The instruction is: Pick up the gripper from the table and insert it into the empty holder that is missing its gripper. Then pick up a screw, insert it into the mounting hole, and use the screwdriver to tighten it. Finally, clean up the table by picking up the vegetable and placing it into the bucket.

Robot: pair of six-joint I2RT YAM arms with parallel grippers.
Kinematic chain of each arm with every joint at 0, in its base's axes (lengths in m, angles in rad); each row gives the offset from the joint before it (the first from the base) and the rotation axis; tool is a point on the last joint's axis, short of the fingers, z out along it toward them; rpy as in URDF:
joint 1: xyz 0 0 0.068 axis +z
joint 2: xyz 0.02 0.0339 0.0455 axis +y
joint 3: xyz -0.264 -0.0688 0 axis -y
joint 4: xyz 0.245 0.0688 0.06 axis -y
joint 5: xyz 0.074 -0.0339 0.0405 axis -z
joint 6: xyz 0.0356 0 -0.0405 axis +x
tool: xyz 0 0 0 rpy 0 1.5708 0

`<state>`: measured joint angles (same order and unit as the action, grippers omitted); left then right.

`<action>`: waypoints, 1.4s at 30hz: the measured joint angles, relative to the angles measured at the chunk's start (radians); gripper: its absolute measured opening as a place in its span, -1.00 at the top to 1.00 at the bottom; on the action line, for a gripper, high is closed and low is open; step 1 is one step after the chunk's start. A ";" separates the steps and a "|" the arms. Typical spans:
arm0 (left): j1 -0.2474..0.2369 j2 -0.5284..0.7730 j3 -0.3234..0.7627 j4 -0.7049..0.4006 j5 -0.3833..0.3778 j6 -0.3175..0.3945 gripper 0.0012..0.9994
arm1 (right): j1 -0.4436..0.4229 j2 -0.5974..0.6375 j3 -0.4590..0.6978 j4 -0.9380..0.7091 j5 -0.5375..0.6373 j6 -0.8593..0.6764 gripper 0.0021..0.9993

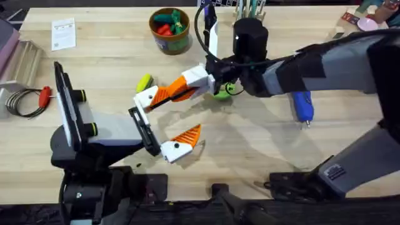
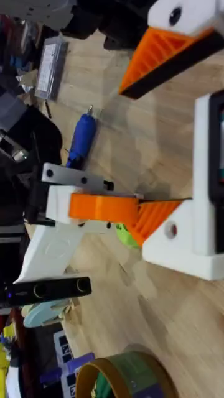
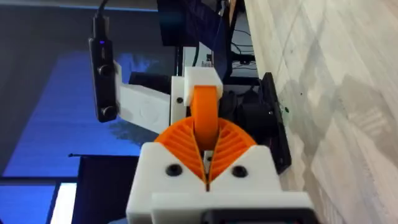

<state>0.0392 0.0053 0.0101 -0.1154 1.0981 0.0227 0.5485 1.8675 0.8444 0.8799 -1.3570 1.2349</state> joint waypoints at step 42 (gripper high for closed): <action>0.003 0.000 0.000 0.000 0.006 -0.007 -0.97 | 0.005 -0.032 -0.038 0.003 0.058 0.003 0.66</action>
<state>0.0422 0.0055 0.0101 -0.1158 1.1040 0.0158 0.5533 1.8352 0.8060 0.8825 -1.2993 1.2382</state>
